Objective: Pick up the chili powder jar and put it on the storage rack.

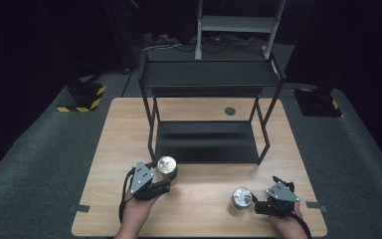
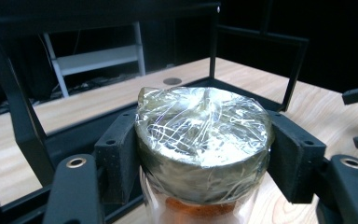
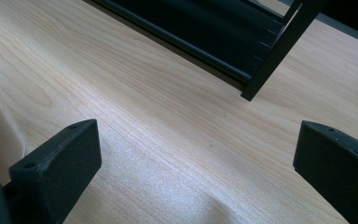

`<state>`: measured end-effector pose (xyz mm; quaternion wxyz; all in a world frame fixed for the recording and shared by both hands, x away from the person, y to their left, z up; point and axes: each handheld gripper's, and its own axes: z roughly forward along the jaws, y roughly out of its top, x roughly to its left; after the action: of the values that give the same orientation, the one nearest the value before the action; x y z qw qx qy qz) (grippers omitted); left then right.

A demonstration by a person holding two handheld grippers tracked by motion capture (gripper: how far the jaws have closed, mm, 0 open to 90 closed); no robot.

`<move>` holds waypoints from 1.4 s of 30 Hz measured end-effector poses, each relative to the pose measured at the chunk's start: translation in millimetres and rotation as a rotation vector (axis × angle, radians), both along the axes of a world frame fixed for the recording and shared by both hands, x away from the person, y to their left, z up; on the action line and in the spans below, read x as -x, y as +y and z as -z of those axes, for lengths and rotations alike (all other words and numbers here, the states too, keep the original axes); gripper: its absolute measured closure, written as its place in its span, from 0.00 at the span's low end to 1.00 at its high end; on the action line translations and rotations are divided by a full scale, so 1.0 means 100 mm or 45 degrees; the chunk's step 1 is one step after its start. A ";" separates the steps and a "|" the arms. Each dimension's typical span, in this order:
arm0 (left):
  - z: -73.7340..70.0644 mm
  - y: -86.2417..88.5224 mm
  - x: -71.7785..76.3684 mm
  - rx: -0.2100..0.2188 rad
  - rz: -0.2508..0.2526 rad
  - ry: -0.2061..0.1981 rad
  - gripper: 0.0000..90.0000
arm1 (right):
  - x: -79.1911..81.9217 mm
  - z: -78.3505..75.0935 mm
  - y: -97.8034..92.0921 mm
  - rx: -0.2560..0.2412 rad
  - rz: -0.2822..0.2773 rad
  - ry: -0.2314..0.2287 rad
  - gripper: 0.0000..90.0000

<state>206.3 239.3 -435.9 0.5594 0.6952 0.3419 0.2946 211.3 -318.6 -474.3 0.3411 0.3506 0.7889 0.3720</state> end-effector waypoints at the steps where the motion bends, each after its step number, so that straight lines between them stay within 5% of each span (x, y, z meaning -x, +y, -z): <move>1: -0.05 0.00 0.01 0.014 -0.002 -0.012 0.38 | 0.00 0.00 0.00 -0.001 -0.001 0.000 0.00; 42: -0.92 -0.10 -0.24 0.068 -0.020 -0.202 0.38 | -0.01 -0.01 -0.03 -0.006 -0.015 0.008 0.00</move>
<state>230.3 229.2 -344.1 0.6006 0.6520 0.3098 0.3438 212.7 -321.1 -473.6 0.3356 0.3480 0.7912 0.3745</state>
